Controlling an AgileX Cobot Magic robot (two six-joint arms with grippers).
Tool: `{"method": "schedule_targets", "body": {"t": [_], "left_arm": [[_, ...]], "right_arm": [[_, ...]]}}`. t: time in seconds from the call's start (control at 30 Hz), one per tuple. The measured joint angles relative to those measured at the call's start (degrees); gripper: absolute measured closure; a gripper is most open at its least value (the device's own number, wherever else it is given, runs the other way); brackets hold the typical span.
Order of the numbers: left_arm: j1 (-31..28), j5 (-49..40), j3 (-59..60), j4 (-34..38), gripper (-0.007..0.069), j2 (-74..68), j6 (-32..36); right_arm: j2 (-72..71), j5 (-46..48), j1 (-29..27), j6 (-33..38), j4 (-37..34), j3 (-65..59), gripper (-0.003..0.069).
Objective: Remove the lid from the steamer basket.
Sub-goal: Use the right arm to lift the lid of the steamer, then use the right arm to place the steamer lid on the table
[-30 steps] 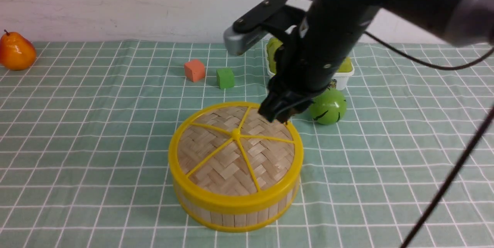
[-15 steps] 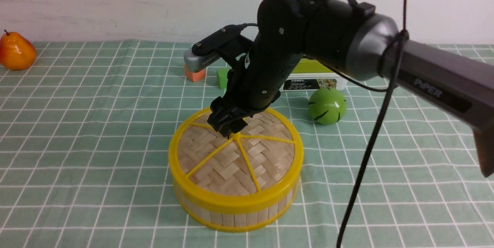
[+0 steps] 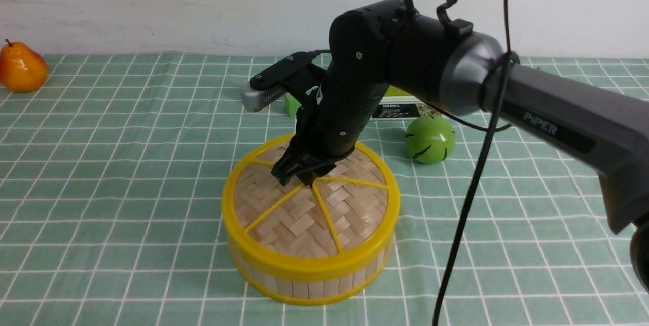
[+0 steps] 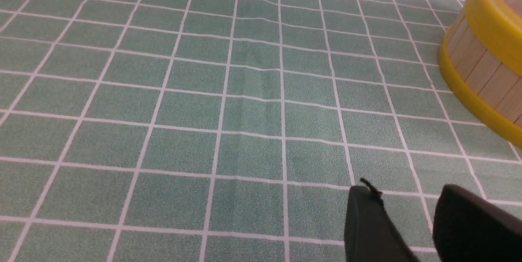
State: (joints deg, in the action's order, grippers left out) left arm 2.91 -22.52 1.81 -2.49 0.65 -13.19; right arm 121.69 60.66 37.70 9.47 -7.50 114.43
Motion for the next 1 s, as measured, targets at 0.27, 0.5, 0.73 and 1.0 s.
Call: {"method": "schedule_targets", "body": {"t": [0.27,0.5,0.73,1.0], "left_arm": [[0.0,0.0,0.0,0.0,0.0386,0.0,0.0],[0.0,0.0,0.0,0.0,0.0386,0.0,0.0],[0.0,0.0,0.0,0.0,0.0386,0.0,0.0],[0.0,0.0,0.0,0.0,0.0386,0.0,0.0]], "right_arm": [[-15.57,9.87,-1.82,0.0,7.5,1.65,0.0583],[-31.3,10.46,-11.82,-1.02,7.83,-17.11,0.0583],[-38.4,-7.12,-23.3,-5.21,4.41,-44.12,0.0583],[-29.1,-28.28,-26.26,-6.04,2.58,-54.93,0.0583]]}}
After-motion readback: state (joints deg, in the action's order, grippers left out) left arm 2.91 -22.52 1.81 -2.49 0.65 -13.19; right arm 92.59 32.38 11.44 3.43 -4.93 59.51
